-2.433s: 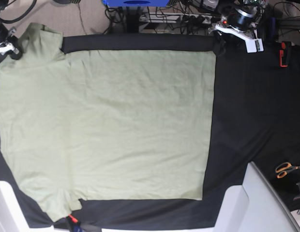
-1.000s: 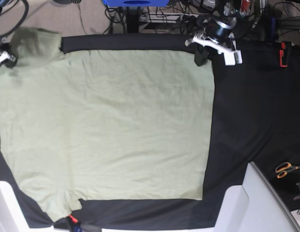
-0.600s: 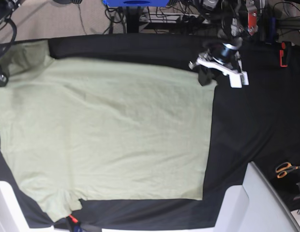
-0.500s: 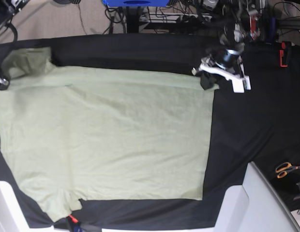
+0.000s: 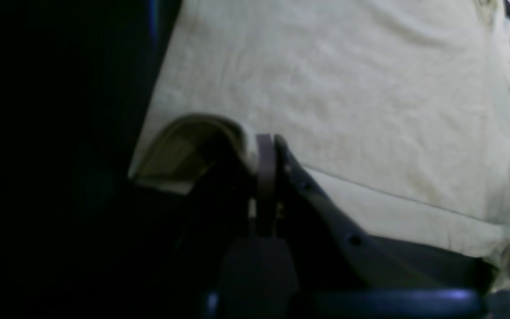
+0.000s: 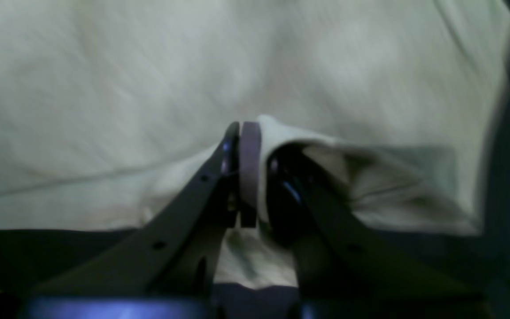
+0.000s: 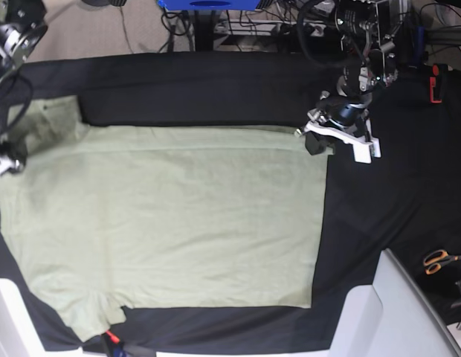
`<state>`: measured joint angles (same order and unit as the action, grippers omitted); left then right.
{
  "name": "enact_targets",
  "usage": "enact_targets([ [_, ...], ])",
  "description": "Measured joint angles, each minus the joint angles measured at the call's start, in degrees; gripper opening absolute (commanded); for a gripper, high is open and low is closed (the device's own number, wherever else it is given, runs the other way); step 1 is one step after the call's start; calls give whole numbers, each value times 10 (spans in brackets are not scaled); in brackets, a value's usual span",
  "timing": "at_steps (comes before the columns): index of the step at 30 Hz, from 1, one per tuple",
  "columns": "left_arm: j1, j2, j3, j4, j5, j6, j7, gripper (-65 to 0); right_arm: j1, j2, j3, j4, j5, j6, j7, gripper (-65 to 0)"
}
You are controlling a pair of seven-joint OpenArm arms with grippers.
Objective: Fold the T-shirt properly
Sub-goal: 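Lift the grasped side edge and fold it inward across the shirt body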
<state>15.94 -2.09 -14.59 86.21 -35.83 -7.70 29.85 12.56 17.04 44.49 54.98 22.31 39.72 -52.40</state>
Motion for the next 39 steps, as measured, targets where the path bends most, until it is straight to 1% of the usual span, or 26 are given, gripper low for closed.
enact_targets([
  [6, -39, -1, -1, -30, 0, -2, -1, -650, 29, 20, -26, -83, -5, -2, 55, -647],
  [9, -55, -2, -1, -41, 0, -2, 0, -650, 38, 21, -28, -100, -4, -2, 79, -647],
  [14, -84, -5, 1, -65, 0, -2, 0, -650, 59, 30, -54, -137, -3, -2, 124, -647],
  [18, -99, -5, 1, -81, 0, -2, 0, -650, 73, 28, -59, -159, -2, -2, 152, -647],
  [20, -107, -5, 0, -82, 1, -1, 0, -650, 77, 28, -59, -162, -3, -2, 154, -647],
  [26, -135, -5, 1, -84, 2, -2, -2, -650, 97, 30, -59, -199, -4, -2, 200, -647],
  [35, -176, -5, 0, -140, 2, -2, -6, -650, 100, 28, -59, -216, -4, -2, 259, -648],
  [38, -181, -5, 1, -143, 3, 0, -40, -650, 100, 26, -59, -216, -4, -2, 280, -648],
  [39, -184, -5, 0, -143, 2, 0, -39, -650, 100, 27, -59, -216, -4, -2, 281, -648],
])
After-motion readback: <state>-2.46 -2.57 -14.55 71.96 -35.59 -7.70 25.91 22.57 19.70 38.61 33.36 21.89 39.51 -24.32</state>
